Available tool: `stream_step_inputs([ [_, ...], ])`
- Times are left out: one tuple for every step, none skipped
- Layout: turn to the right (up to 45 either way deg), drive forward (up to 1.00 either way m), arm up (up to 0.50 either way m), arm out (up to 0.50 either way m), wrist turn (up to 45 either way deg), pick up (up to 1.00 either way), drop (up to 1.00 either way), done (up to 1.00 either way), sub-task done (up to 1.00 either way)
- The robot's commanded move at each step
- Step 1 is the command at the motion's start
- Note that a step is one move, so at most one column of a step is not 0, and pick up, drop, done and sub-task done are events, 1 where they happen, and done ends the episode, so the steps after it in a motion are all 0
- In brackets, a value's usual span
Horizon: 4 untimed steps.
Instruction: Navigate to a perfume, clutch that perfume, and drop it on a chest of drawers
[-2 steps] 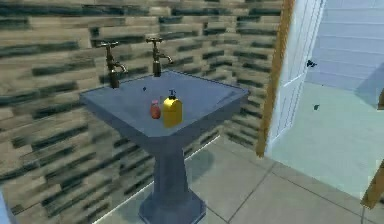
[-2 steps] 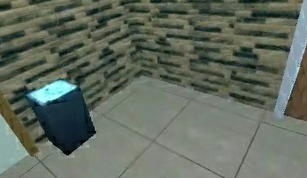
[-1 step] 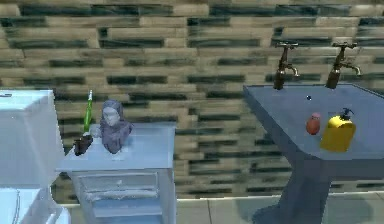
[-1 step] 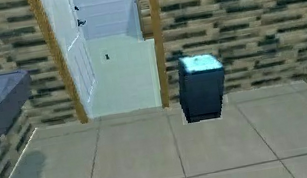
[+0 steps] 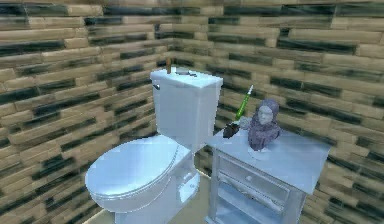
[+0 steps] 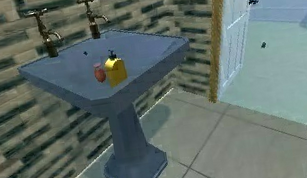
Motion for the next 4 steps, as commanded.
stream_step_inputs([
  [-12.0,0.0,0.0,0.0,0.0,0.0,0.0,0.0,0.0],
  [45.0,0.0,0.0,0.0,0.0,0.0,0.0,0.0,0.0],
  [45.0,0.0,0.0,0.0,0.0,0.0,0.0,0.0,0.0],
  [18.0,0.0,0.0,0.0,0.0,0.0,0.0,0.0,0.0],
])
